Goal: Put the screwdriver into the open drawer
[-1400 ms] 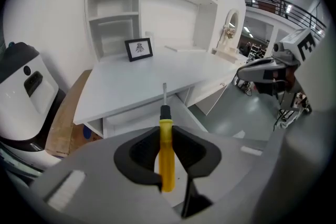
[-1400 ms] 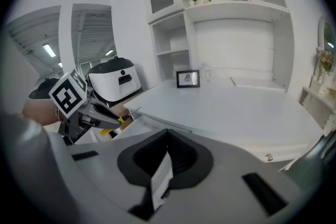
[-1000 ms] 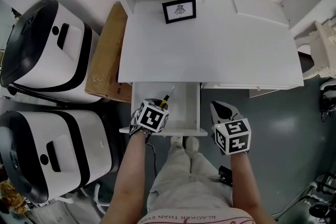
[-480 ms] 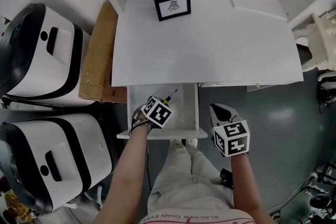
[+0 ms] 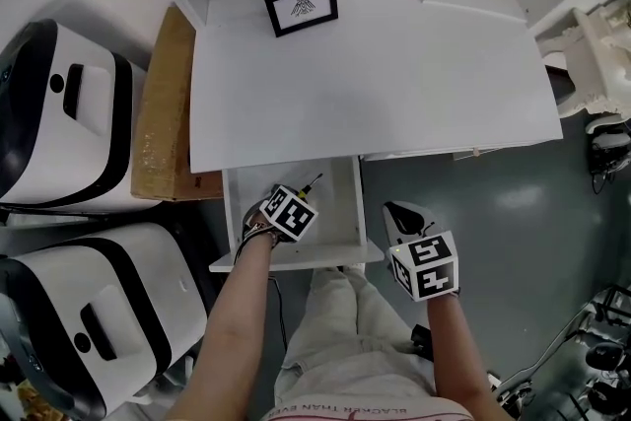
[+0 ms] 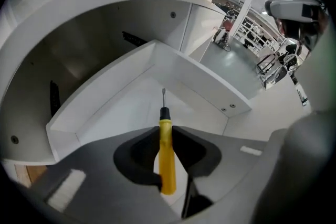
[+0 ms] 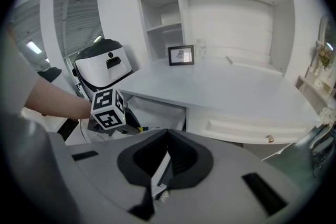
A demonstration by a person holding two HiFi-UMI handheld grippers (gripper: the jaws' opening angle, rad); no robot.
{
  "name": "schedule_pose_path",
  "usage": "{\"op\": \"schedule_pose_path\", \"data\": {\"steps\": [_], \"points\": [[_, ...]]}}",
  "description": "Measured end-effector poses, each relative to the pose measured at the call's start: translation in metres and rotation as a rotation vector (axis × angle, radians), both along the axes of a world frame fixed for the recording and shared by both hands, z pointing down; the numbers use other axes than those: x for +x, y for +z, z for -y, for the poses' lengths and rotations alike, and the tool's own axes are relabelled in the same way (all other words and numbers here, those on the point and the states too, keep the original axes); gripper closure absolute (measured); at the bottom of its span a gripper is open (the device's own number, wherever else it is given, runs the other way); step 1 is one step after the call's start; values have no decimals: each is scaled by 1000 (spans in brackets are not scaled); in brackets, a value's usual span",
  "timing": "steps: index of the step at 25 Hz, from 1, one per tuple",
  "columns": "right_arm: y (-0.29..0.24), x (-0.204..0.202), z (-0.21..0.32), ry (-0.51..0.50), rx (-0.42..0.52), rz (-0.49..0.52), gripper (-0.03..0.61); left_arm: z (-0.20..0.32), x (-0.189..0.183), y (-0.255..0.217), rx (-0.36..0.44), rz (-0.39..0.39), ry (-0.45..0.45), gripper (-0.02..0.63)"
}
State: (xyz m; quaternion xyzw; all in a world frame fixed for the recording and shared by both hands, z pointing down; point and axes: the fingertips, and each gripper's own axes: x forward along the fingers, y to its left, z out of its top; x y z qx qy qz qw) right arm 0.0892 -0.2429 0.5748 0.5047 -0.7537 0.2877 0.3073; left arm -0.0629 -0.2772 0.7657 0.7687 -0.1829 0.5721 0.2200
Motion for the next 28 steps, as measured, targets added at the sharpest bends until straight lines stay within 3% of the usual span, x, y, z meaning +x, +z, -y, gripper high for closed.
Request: {"op": "schedule_pose_path", "data": {"steps": [14,28], "points": [[27,4,-17,50,-59,-7,574,-1,7,45,-4,28,56,529],[32,10,-16,57,-73,-5,574,-8,1,63,-1,57,-3,509]]}}
